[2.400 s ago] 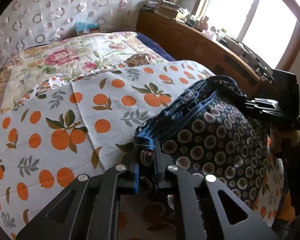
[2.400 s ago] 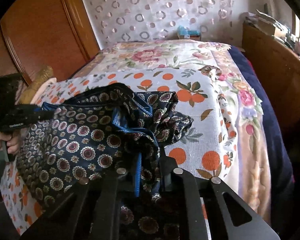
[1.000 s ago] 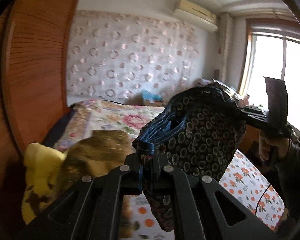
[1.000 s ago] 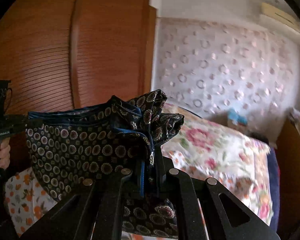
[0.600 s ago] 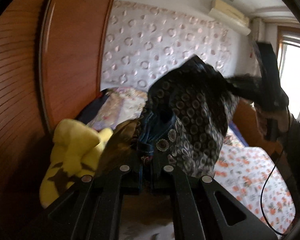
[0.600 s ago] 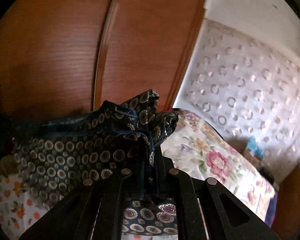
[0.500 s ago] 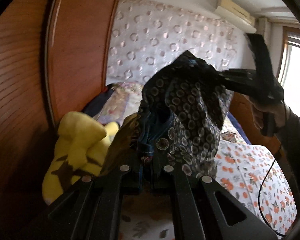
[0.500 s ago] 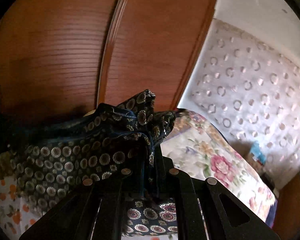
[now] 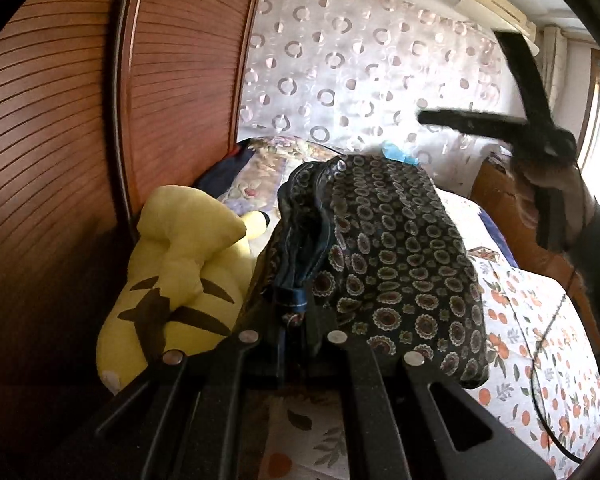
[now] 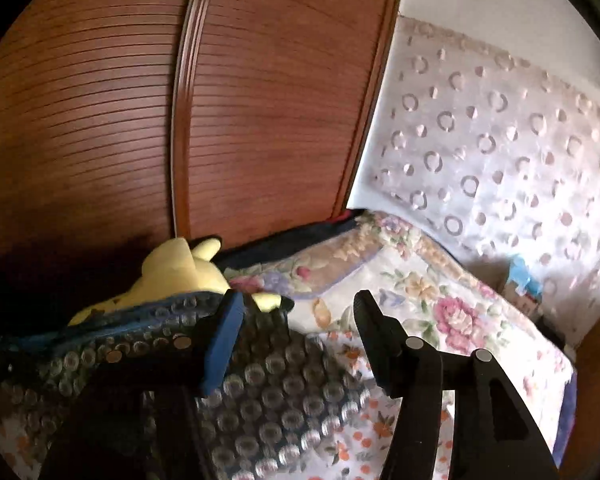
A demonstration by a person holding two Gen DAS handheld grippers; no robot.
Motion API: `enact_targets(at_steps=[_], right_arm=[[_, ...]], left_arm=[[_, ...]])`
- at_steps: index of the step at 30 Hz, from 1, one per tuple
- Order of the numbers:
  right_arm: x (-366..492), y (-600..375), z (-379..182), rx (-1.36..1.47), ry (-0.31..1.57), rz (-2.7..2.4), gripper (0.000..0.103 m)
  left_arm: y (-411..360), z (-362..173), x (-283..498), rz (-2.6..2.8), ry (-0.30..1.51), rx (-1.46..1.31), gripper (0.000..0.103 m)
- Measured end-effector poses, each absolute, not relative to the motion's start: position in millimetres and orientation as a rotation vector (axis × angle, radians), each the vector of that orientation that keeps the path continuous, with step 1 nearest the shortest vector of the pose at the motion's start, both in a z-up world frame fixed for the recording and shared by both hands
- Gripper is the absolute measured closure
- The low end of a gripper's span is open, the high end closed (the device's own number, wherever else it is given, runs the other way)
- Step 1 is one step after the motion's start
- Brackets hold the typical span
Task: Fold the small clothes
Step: 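Lower the folded garment beside the yellow plush toy and open both tools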
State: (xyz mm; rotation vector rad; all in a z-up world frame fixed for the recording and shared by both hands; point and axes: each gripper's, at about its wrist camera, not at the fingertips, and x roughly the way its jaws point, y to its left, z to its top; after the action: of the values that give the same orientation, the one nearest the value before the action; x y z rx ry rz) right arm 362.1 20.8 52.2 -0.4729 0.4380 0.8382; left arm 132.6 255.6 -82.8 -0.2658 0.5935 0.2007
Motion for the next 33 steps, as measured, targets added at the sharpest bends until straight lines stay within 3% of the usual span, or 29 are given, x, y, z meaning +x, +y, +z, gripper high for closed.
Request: enact_targets(at_steps=[8,10,12,13,15,19,33], right_arm=[[353.5,20.4,-1.7,-0.431,0.599,0.902,0.044],[355.6,27.0,-12.0,-0.441,0.624,0.897,0.044],[366.5,35.5,-16.5,-0.452,0.644,0.889,0.044],[370.2,40.3,-22.0,-0.455,0.654,0.882,0.044],[371.0,42.9,-18.6,-0.450,0.651,0.872,0.044],[356.2,36.7,-13.7,-0.422,0.644,0.851,0.044],[217.1,-70.2,15.2,-0.283,0.516,0.775,0.040]], left_arm=[[249.4,-69.4,124.8,0.226,0.585,-0.200,0.089],[246.4,-63.9,121.0,0.233,0.570,-0.177,0.078],[242.7,-55.7,113.6,0.237,0.538,-0.160,0.056],[241.9,-52.7,110.8,0.232,0.526,-0.160,0.052],[240.3,-45.2,104.2,0.220,0.508,-0.162,0.022],[235.6,-34.9,95.4,0.206,0.488,-0.151,0.016],[181.3,-24.1,76.6,0.145,0.480,-0.092,0.016]])
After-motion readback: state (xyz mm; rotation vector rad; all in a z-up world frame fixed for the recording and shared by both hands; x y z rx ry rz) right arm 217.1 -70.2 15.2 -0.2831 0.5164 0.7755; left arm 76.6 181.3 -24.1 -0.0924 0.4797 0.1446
